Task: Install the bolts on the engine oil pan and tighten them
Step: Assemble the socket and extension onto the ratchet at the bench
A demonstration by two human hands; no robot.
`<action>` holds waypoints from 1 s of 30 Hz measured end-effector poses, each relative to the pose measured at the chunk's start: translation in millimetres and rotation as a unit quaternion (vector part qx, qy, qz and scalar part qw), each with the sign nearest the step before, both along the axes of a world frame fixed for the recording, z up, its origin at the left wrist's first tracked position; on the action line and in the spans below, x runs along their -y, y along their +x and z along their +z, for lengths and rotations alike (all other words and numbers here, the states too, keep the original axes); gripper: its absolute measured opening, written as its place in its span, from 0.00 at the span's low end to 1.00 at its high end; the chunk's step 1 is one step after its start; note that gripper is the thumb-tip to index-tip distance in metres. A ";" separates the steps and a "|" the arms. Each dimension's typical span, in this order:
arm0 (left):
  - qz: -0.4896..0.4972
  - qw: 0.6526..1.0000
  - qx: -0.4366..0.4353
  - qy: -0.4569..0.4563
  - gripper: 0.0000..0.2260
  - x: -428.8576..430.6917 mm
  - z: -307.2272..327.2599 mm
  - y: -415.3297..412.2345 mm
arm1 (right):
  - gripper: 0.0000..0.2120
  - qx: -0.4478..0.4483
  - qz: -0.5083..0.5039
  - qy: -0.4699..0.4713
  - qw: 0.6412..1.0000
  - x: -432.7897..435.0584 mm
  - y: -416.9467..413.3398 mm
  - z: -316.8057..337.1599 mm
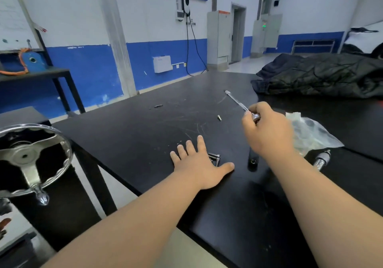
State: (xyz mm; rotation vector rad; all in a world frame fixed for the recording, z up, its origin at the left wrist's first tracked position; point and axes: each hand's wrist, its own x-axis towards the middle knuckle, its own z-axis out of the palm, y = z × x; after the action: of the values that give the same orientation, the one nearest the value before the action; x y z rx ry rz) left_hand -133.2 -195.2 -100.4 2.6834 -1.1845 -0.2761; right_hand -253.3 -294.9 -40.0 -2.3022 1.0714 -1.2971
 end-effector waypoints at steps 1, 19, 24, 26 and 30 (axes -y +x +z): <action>-0.010 1.000 0.011 -0.010 0.50 6.9 -1.5 -0.7 | 0.09 0.001 0.004 -0.001 1.000 -0.4 1.8 -2.1; -0.151 0.986 0.064 -0.019 0.29 170.7 9.9 76.1 | 0.11 0.192 0.003 0.032 0.981 14.6 8.3 -11.6; -0.164 0.982 0.080 -0.040 0.18 177.0 9.4 80.1 | 0.13 0.177 0.016 0.023 0.984 13.4 10.8 -12.1; -0.165 0.979 0.112 -0.051 0.15 165.7 5.6 76.8 | 0.13 0.174 0.028 0.022 0.984 12.0 10.2 -11.4; -0.159 0.978 0.079 -0.107 0.11 129.9 3.8 54.3 | 0.06 0.173 0.045 0.040 0.983 12.1 9.1 -9.8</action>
State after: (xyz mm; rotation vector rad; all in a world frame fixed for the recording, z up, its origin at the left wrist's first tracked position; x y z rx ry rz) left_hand -78.9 -325.2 -96.6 2.3607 -1.5931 0.0211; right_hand -244.2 -307.1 -49.8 -1.9469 0.8746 -1.5170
